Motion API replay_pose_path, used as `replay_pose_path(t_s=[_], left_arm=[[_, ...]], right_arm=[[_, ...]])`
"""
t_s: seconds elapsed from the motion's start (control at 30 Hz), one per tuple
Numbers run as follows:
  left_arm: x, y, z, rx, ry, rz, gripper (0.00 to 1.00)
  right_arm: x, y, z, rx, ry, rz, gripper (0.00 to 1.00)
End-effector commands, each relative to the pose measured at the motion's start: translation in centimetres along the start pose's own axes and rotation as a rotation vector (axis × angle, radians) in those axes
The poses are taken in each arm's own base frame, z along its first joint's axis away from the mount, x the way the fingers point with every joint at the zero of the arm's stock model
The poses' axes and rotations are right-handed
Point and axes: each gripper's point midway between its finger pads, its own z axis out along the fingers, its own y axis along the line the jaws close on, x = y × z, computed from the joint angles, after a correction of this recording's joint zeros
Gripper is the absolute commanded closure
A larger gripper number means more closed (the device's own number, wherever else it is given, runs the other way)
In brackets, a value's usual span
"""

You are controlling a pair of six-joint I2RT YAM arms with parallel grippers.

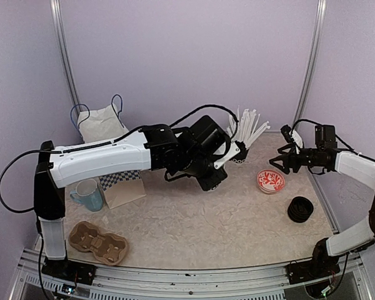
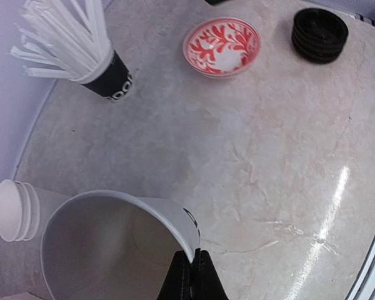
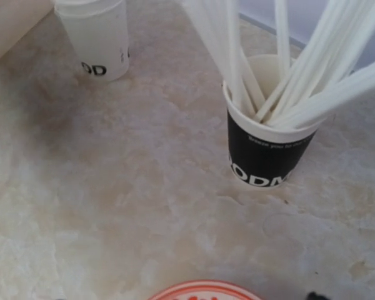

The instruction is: Pack the takeout coffee

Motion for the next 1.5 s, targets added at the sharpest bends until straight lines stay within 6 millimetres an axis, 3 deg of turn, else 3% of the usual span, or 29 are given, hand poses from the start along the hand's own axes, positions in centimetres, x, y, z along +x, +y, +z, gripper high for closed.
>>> replay_pose_path(t_s=[0.0, 0.17, 0.3, 0.53, 0.73, 0.9, 1.03, 1.3, 1.47], left_arm=[[2.2, -5.4, 0.9, 0.161, 0.031, 0.092, 1.0], [3.3, -7.1, 2.2, 0.185, 0.04, 0.111, 1.0], [4.1, -7.1, 3.5, 0.157, 0.05, 0.124, 1.0], [6.1, -5.7, 6.2, 0.093, 0.123, 0.143, 1.0], [7.4, -4.8, 8.0, 0.11, 0.175, 0.114, 0.95], [7.5, -4.6, 8.0, 0.11, 0.172, 0.101, 0.72], [6.8, -4.0, 7.6, 0.082, 0.156, 0.097, 0.57], [3.9, -3.1, 5.6, 0.071, 0.066, 0.061, 0.5], [3.3, -3.0, 5.0, 0.075, 0.045, 0.052, 0.49]], right_arm=[[-0.3, 0.4, -1.3, 0.026, 0.082, -0.105, 0.26], [3.2, 0.5, -3.1, 0.075, 0.289, -0.145, 0.4], [6.6, 2.2, -5.0, 0.047, 0.448, -0.157, 0.51], [10.6, 6.3, -8.1, -0.053, 0.594, -0.204, 0.55], [13.0, 6.7, -9.1, -0.048, 0.691, -0.191, 0.58], [13.6, 8.0, -9.4, -0.117, 0.708, -0.167, 0.52], [14.6, 7.9, -9.7, -0.112, 0.756, -0.162, 0.51], [17.0, 6.8, -10.4, -0.056, 0.88, -0.131, 0.58], [17.6, 6.3, -10.5, -0.04, 0.911, -0.123, 0.64]])
